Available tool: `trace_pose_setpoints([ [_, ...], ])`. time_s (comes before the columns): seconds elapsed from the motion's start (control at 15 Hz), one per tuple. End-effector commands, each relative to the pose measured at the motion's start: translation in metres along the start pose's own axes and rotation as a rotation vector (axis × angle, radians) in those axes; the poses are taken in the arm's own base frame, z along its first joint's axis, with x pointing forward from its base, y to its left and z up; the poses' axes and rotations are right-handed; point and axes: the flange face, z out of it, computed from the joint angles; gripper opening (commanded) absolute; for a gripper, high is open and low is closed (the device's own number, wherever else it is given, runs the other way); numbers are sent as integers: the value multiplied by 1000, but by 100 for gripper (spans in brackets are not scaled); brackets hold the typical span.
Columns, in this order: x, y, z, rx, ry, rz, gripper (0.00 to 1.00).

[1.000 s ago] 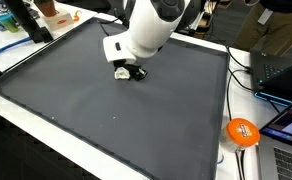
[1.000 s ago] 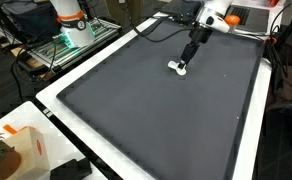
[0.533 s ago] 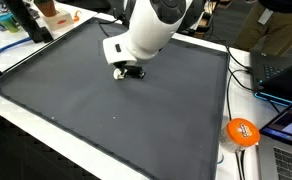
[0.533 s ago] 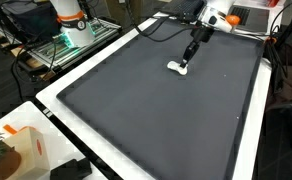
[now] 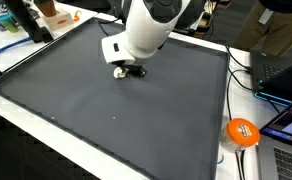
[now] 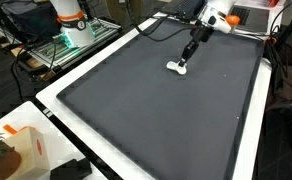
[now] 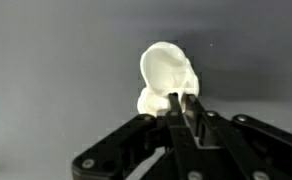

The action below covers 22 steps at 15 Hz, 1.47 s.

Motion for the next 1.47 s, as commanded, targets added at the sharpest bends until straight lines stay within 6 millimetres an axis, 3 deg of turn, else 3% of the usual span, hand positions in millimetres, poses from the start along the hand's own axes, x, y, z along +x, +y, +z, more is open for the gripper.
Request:
trace_pose_setpoints([
  [0.0, 0, 6, -3, 40, -37, 11, 48],
  [0.47, -7, 21, -24, 153, -99, -36, 100],
  [0.67, -9, 13, -17, 156, -174, -86, 100],
  [1.0, -2, -6, 1, 397, -203, -149, 100],
  [1.27, 3, -3, 32, 182, -232, -121, 100],
  [1.4, 4, -3, 38, 116, -236, -118, 100],
])
